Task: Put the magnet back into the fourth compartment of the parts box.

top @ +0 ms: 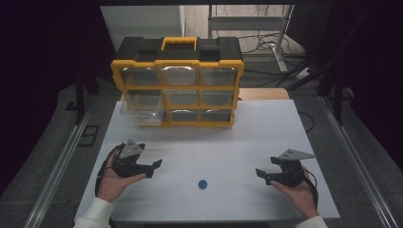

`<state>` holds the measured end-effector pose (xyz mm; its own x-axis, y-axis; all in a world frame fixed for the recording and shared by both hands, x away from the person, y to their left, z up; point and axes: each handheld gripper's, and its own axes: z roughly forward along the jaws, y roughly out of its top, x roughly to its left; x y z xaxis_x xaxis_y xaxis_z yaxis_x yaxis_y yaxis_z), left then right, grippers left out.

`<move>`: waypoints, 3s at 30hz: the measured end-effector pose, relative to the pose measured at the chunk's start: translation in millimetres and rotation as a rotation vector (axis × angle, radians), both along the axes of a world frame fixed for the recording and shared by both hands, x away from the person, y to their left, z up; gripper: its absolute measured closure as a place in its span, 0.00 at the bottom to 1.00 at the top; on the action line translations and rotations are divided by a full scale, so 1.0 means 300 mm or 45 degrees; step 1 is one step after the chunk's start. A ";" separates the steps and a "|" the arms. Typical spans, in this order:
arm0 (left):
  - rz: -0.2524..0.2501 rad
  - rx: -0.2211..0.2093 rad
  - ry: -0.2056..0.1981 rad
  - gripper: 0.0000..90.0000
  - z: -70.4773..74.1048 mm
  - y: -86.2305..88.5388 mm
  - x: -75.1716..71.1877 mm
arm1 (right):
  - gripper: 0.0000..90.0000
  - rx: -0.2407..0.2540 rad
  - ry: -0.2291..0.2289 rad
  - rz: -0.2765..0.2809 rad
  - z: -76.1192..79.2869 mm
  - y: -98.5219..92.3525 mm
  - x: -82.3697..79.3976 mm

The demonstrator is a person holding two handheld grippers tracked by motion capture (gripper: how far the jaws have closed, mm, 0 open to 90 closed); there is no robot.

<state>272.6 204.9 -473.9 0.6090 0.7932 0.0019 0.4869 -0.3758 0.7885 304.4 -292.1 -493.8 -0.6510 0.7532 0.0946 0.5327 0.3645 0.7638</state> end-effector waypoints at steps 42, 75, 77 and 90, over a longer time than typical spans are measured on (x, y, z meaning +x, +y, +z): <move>-0.266 0.009 0.148 0.17 -0.021 -0.187 0.000 | 0.20 0.025 0.005 -0.011 -0.004 -0.016 -0.005; -0.411 0.057 0.232 0.17 -0.060 -0.348 0.033 | 0.20 0.012 0.013 0.008 -0.006 -0.009 -0.007; -0.417 0.062 0.245 0.17 -0.066 -0.364 0.038 | 0.20 0.011 0.014 0.008 -0.006 -0.008 -0.007; -0.471 0.175 0.300 0.17 -0.105 -0.459 0.059 | 0.20 0.008 0.014 0.005 -0.005 -0.010 -0.008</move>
